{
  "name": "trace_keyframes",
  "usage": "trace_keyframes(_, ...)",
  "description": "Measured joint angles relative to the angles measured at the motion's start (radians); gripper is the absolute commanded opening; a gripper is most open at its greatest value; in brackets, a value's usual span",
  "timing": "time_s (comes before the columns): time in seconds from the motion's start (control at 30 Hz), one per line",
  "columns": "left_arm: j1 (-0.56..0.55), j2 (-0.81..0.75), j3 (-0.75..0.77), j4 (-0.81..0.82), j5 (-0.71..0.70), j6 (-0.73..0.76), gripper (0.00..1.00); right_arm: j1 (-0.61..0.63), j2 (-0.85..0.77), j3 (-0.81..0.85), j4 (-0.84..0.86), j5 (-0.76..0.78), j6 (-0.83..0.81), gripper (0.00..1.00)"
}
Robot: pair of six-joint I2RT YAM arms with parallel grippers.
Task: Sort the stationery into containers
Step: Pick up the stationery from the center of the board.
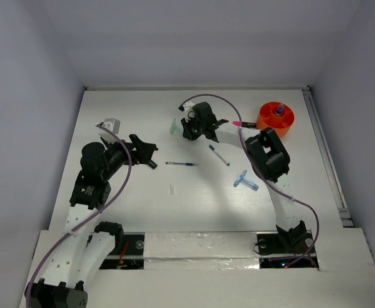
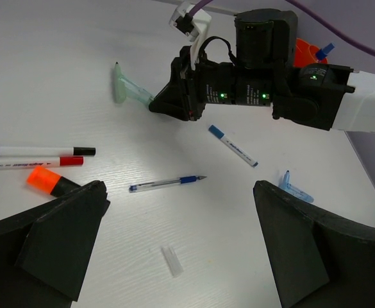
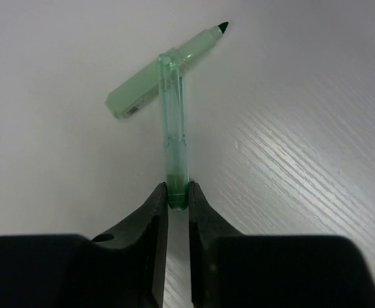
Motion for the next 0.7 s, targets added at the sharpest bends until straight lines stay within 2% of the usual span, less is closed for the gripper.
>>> trace_keyframes(0.07,0.003,0.005,0.0,0.0,0.0,0.0,0.99,0.0,-0.011,-0.026,0.026,-0.002,0.0,0.05)
trace_keyframes(0.2,0.01,0.016,0.0,0.0,0.0,0.0,0.99,0.0,-0.055,-0.093,0.043,-0.015,0.009,0.01)
trace_keyframes(0.4,0.013,0.017,0.0,0.0,0.0,0.0,0.99,0.0,-0.158,-0.183,0.008,-0.029,0.03,0.0)
trace_keyframes(0.7,0.013,0.021,0.0,0.0,0.029,0.001,0.99,0.0,-0.366,-0.18,-0.152,-0.047,0.103,0.0)
